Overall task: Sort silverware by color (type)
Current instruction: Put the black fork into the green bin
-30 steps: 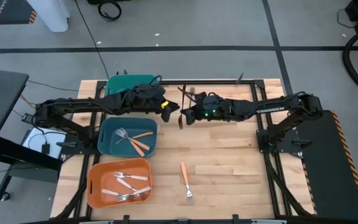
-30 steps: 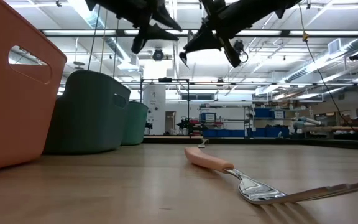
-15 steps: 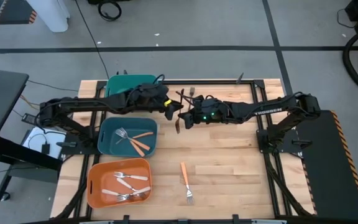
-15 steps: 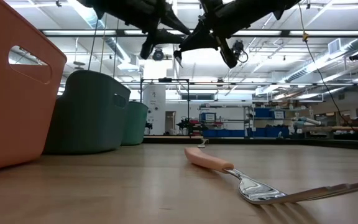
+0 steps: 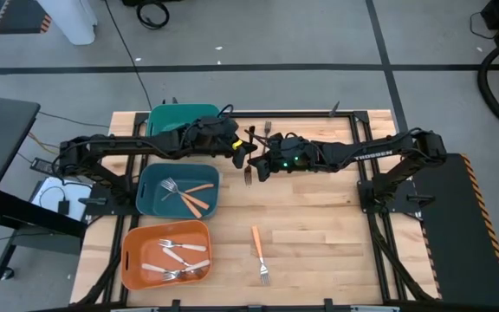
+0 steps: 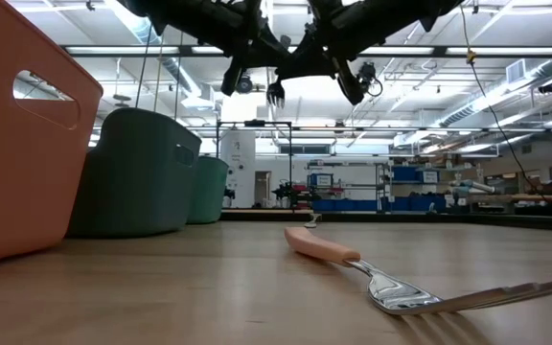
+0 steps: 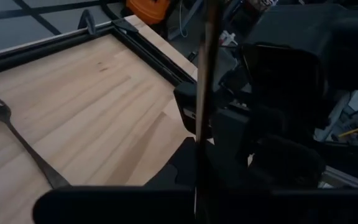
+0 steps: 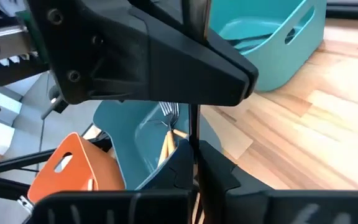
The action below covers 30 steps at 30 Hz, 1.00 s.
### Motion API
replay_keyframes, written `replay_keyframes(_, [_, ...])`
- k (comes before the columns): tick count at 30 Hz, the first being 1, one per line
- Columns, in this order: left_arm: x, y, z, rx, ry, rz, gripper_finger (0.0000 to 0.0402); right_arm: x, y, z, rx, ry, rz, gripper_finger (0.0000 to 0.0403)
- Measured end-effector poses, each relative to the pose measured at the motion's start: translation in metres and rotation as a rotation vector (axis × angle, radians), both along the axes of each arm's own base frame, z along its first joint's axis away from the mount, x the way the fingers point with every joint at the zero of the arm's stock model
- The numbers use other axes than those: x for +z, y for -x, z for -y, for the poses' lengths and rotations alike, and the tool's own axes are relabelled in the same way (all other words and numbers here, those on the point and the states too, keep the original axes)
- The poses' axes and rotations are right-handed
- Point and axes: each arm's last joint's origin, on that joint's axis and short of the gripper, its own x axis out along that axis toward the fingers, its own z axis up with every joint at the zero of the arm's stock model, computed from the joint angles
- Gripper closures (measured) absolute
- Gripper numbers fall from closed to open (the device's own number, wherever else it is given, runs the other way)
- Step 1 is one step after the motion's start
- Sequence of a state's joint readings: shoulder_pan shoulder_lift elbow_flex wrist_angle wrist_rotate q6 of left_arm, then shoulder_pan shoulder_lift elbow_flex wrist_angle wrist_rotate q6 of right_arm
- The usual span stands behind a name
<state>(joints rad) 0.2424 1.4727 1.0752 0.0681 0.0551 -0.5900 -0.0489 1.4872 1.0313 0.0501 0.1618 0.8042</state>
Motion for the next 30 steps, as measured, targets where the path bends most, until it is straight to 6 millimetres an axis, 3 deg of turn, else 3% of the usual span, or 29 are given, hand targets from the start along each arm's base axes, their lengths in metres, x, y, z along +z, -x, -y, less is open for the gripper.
replay_keyframes(8, [0.000, 0.001, -0.004, 0.004, -0.037, -0.014, 0.0391, 0.001, 0.000, 0.005, 0.026, 0.079, -0.011, 0.0343])
replay_keyframes(15, [-0.002, 0.011, -0.031, 0.062, -0.116, -0.059, 0.0392, 0.001, 0.002, 0.025, -0.022, 0.082, -0.009, 0.0301])
replay_keyframes(24, [0.000, 0.059, -0.080, 0.186, -0.193, -0.254, 0.0392, 0.000, 0.010, 0.061, 0.053, 0.048, -0.019, 0.0298])
replay_keyframes(30, [0.015, 0.097, -0.102, 0.303, -0.200, -0.278, 0.0391, 0.000, 0.015, 0.079, 0.082, 0.084, -0.023, 0.0298])
